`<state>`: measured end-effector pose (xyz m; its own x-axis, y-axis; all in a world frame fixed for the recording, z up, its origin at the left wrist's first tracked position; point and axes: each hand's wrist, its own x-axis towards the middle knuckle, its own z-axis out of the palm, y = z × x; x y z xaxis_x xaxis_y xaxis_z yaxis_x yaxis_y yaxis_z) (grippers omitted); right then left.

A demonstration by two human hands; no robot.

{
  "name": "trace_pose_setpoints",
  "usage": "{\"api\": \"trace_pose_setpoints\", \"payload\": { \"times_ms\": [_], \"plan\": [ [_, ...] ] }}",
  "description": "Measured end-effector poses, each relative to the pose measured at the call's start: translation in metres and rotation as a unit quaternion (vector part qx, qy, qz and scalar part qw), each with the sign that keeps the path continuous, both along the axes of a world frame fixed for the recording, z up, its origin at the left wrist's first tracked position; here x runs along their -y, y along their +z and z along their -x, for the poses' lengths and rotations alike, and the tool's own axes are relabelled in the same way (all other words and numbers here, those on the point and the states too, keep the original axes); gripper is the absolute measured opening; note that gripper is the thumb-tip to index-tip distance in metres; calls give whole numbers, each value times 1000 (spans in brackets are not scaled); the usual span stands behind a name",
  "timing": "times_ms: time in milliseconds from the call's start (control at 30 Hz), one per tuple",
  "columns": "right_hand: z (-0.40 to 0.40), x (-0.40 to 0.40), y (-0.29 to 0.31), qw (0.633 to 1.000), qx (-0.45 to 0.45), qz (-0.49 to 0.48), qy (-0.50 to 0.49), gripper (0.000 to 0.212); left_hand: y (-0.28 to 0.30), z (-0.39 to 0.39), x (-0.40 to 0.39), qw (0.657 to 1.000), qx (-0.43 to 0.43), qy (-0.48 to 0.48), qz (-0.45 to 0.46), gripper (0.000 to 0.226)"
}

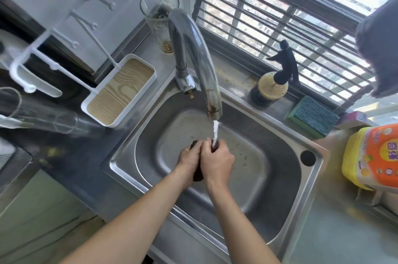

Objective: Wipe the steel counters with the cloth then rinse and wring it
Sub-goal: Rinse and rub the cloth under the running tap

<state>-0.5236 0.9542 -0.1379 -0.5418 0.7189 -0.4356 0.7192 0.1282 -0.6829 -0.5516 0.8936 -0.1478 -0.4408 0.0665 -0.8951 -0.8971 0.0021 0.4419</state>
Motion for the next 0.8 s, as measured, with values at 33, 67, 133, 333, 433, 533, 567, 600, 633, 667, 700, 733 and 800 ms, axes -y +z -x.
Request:
{"api": "trace_pose_setpoints", "payload": {
  "times_ms": [33,67,133,333,433,533,567,600,633,667,700,733,800],
  "plan": [
    [3,-7,-4,999,7,-2,-46,27,0,-3,-6,1000,-25,12,-1,25],
    [5,-14,-8,996,15,2,-90,25,-1,-5,-9,999,-45,8,-1,24],
    [4,-23,-17,989,23,9,-147,26,6,-5,-16,996,-83,-13,1,25],
    [-24,16,-8,984,-153,-59,72,40,13,27,-11,989,-115,9,89,31],
    [-12,0,-13,990,-118,-52,51,45,17,15,-10,992,-111,-7,53,28],
    [6,-36,-23,999,18,17,-48,46,16,-5,-15,987,-142,-75,12,30],
    [9,-44,-27,996,41,45,-60,47,13,-6,-15,984,-151,-91,8,27],
    [10,-48,-30,994,45,66,-73,47,12,-4,-14,983,-154,-98,8,25],
    [11,-50,-31,992,36,84,-88,46,10,0,-13,984,-143,-109,4,23],
    [12,-51,-31,989,20,102,-102,44,10,2,-12,987,-114,-113,-13,20],
    [13,-53,-33,986,3,118,-113,41,6,5,-8,989,-74,-121,-40,24],
    [12,-55,-35,983,-12,135,-120,35,4,6,-3,989,-26,-128,-73,35],
    [11,-57,-33,978,-27,163,-129,21,3,9,9,977,44,-139,-156,42]
  ]
}}
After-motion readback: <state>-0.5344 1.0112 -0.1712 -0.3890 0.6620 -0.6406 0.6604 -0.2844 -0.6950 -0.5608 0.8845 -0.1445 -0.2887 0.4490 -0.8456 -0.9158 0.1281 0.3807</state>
